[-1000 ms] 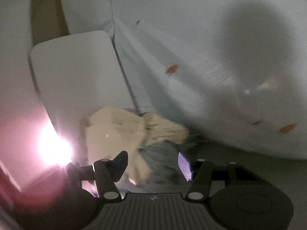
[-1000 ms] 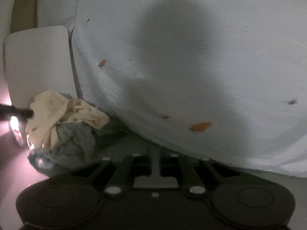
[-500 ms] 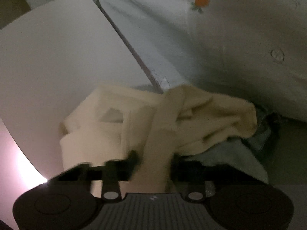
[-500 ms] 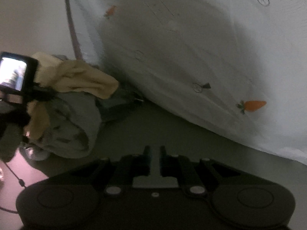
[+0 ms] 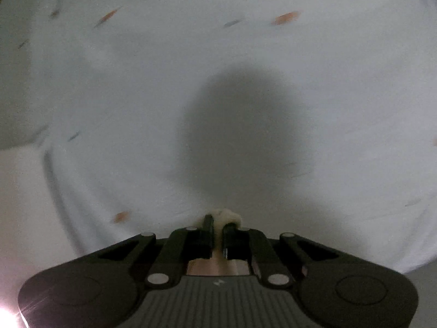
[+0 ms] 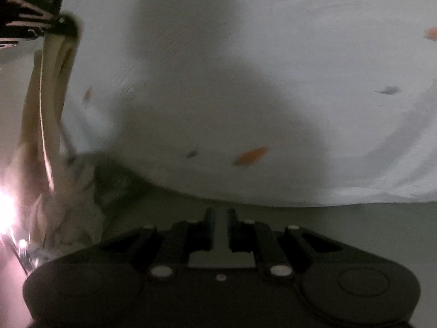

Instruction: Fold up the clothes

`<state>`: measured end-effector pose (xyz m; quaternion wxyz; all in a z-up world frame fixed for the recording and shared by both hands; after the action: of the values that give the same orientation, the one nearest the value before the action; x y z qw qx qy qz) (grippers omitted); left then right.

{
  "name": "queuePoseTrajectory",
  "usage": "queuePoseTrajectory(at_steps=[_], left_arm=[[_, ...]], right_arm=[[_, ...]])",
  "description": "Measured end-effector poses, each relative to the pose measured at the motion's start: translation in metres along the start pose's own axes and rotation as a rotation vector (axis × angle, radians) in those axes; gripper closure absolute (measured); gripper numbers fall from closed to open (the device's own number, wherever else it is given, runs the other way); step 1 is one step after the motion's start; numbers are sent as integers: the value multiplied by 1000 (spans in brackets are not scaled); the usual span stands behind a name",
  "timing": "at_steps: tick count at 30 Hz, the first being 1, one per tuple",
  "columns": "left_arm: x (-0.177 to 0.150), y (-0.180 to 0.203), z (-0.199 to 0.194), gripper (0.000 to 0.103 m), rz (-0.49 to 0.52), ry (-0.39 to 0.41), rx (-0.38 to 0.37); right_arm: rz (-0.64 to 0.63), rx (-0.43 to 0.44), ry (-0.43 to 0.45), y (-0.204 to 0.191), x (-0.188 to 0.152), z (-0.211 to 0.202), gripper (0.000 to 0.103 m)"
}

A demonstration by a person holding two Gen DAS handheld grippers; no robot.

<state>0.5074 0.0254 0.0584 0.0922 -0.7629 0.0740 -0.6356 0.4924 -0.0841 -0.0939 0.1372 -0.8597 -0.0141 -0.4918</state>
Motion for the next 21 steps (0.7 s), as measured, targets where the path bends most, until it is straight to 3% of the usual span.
queuePoseTrajectory(at_steps=[3,6,8,11,13,17,21], left_arm=[[18,97,-30,97,-27,-8,-178],[42,190,-67,97,-93,8,-417],[70,240,-94,97,-113,78,-514],[119,285,-118,97,-195,158,-594],[150,294,-125,97,-298,189,-614],[180,258,-134,96,-451,268,-517],[166,189,-143,96,-553,267,-434]], right_arm=[[42,-80,36,73,-6,-52,94],[76,-194,35,152,-22,-105,93],[118,-257,33,200,-35,-142,93],[163,-371,40,263,-52,-201,93],[193,-434,54,295,-62,-233,93],[266,-532,87,341,-72,-275,92],[302,-556,108,358,-68,-280,90]])
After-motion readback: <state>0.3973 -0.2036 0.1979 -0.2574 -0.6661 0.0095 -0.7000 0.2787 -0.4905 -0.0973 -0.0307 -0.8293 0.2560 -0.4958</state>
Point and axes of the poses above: each gripper's, at about its wrist camera, not at the fingertips, and z roughly the way its jaws point, y to its right, x to its top, the point moved 8 cm from there along z, roughly the way its jaws point, and after that the axes turned 5 degrees about z, right-handed, at the moved point
